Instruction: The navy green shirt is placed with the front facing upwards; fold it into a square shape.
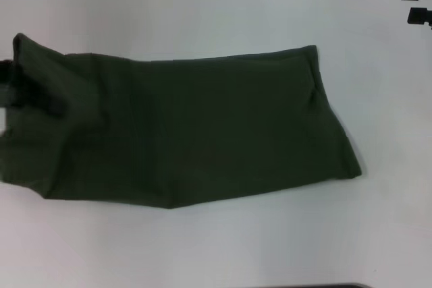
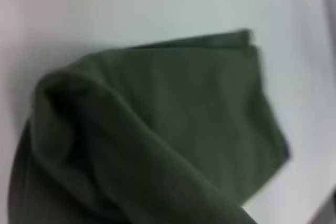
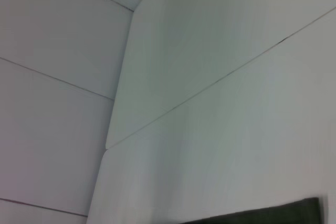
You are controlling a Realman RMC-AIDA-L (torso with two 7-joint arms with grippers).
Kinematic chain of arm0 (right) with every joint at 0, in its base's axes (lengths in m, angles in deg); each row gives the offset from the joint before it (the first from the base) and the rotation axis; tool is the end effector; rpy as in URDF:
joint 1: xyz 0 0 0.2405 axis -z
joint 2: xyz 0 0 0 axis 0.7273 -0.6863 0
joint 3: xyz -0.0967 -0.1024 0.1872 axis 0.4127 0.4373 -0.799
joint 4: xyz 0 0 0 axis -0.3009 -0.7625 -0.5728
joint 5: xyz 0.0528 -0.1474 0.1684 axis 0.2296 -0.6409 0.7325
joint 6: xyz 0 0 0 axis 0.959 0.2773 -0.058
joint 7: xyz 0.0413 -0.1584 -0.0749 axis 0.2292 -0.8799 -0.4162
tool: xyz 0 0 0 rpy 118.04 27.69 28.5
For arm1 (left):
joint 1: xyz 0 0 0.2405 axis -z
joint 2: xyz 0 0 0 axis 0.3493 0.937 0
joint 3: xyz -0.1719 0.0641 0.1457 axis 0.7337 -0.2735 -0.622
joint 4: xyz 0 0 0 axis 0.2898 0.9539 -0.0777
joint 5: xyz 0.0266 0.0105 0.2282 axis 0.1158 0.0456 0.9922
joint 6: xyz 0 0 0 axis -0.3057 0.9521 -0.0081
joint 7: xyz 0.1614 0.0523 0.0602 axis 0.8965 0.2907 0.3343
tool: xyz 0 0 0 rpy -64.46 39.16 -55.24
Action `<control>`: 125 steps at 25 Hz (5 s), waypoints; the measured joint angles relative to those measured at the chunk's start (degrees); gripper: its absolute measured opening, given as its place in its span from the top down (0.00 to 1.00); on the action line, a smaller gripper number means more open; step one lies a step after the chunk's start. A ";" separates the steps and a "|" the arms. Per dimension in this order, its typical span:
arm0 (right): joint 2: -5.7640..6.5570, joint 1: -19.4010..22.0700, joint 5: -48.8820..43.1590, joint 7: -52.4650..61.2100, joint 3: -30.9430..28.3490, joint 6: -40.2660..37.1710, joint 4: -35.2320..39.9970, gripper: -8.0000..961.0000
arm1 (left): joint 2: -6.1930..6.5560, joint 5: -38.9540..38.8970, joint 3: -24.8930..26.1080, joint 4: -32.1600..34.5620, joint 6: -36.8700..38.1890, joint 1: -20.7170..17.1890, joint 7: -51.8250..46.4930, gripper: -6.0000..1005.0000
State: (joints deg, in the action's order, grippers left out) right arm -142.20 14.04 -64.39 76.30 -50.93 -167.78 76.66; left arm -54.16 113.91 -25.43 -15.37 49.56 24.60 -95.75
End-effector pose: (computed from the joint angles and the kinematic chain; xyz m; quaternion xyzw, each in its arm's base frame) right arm 0.2963 0.3669 0.1052 -0.7003 0.6530 0.2704 0.1004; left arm -0.2442 0.3489 0.0766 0.7825 0.6222 -0.0124 0.0211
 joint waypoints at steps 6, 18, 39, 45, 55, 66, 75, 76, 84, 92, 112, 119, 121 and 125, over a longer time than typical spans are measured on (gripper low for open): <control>0.04 -0.55 -0.35 0.00 0.13 0.03 0.00 0.24 | -3.80 -3.98 -0.36 -0.52 2.17 3.39 -0.29 0.88; -0.35 -0.85 -0.34 0.00 1.00 0.17 0.00 0.24 | -10.69 -7.74 -0.15 -5.62 -2.31 10.42 -3.12 0.84; -0.75 -1.24 -0.08 -0.42 1.35 0.57 -0.62 0.24 | -18.06 -15.23 -0.64 -16.04 -19.19 13.84 -3.88 0.79; -0.75 -1.06 -0.07 -0.22 1.26 0.77 -0.63 0.24 | -18.16 -17.68 -1.00 -18.86 -22.56 13.81 -3.30 0.77; -0.69 -1.27 -0.08 -0.03 1.08 1.09 -0.62 0.24 | -18.03 -25.11 -2.25 -23.74 -25.38 13.62 -0.54 0.74; -0.66 -1.31 -0.08 0.00 1.06 1.47 -0.67 0.24 | -17.88 -25.48 -2.61 -22.11 -23.80 13.17 -0.63 0.28; -0.09 -1.48 -0.40 -0.01 4.07 1.31 -0.45 0.23 | -14.26 -24.97 -5.29 -15.18 -15.07 8.83 -0.03 0.07; 0.32 -1.85 -0.44 -0.35 5.41 1.33 -0.22 0.23 | -13.45 -24.90 -6.90 -13.84 -14.20 7.70 0.00 0.07; 1.15 -4.02 -0.45 -3.91 9.00 1.49 0.22 0.23 | -9.35 -24.59 -18.67 -2.32 -11.81 -2.67 2.04 0.07; -0.29 -7.19 -0.88 -6.33 22.01 4.39 6.98 0.23 | -8.75 -24.41 -18.89 0.29 -9.69 -6.46 6.82 0.07; -1.81 -9.77 -5.68 -5.38 23.40 7.05 7.55 0.23 | -16.04 -23.91 -21.28 -10.67 -27.38 -5.19 -6.55 0.09; -1.85 -9.67 -5.83 -5.46 23.12 7.09 7.56 0.24 | -16.58 -23.27 -22.30 -12.58 -30.69 -3.86 -7.73 0.09; -1.80 -9.65 -5.84 -5.48 23.00 7.09 7.56 0.24 | -16.54 -23.26 -22.32 -12.82 -31.23 -3.82 -7.99 0.09; -1.80 -9.65 -5.85 -5.68 22.25 7.09 7.57 0.23 | -17.12 -23.25 -22.78 -12.92 -32.24 -3.68 -8.01 0.09</control>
State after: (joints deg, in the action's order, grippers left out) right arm -144.00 4.39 -70.24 70.62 -28.68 -160.69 84.23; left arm -71.28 90.66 -48.20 -28.29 17.33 20.92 -103.75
